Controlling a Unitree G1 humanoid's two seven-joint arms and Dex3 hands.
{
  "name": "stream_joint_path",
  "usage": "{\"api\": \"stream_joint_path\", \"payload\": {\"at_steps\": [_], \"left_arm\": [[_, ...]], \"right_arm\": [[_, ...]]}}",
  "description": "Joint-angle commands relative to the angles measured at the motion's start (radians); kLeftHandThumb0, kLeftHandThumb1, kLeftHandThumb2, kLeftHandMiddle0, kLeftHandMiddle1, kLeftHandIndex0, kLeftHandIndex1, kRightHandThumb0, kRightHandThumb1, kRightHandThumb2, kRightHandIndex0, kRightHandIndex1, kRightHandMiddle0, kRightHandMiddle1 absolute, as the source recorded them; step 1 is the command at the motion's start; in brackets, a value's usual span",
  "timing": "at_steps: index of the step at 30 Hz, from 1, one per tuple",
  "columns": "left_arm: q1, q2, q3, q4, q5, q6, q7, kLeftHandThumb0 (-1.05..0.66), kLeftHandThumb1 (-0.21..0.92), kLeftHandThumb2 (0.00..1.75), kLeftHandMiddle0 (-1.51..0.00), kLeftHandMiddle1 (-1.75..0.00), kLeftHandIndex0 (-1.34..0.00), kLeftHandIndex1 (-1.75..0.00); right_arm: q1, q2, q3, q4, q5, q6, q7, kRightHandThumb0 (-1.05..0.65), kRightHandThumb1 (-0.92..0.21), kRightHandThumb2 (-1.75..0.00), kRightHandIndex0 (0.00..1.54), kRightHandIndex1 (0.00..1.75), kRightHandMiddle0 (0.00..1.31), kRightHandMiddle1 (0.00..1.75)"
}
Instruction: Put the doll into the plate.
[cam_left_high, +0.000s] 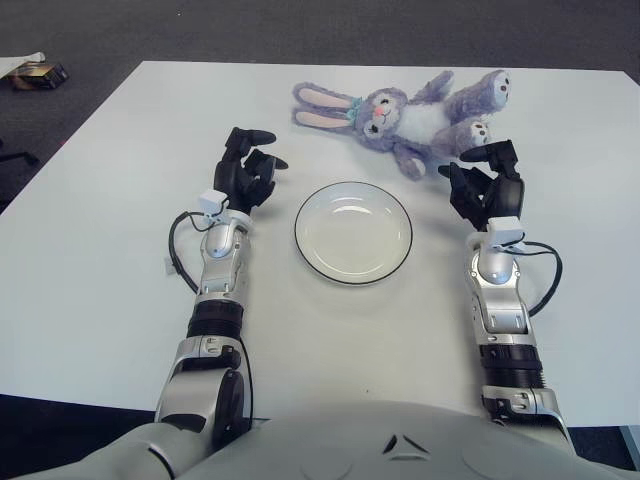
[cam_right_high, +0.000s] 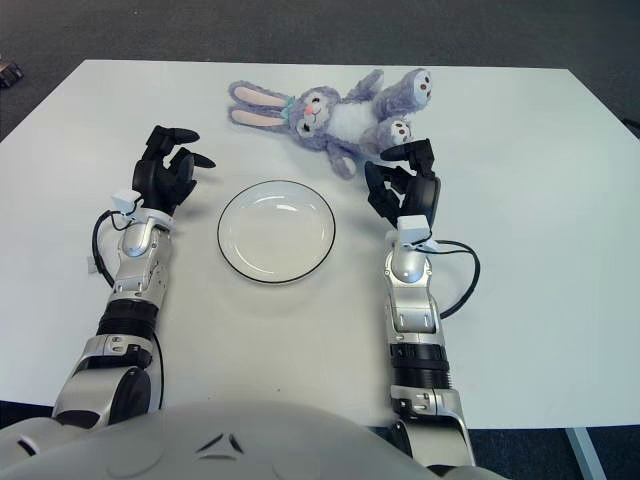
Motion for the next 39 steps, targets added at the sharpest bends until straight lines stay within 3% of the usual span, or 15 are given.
{"api": "stream_joint_path", "payload": {"at_steps": [1, 39], "left_arm": [[0.098, -0.003, 0.006, 0.052, -0.003, -0.009, -0.008, -0.01, 0.85, 0.40, -0.55, -1.47, -0.36, -1.35], [0.099, -0.005, 0.006, 0.040, 0.002, -0.012, 0.003, -0.01, 0.85, 0.40, -0.55, -1.48, -0.36, -1.34]], "right_arm": [[0.094, -0.004, -0.004, -0.007, -0.011, -0.038, 0.006, -0.35, -0.92, -0.41, 0.95, 0.42, 0.31, 1.61], [0.123, 0.009, -0.003, -0.072, -0.056, -0.064, -0.006, -0.35, -0.92, -0.40, 0.92, 0.45, 0.32, 1.61]]}}
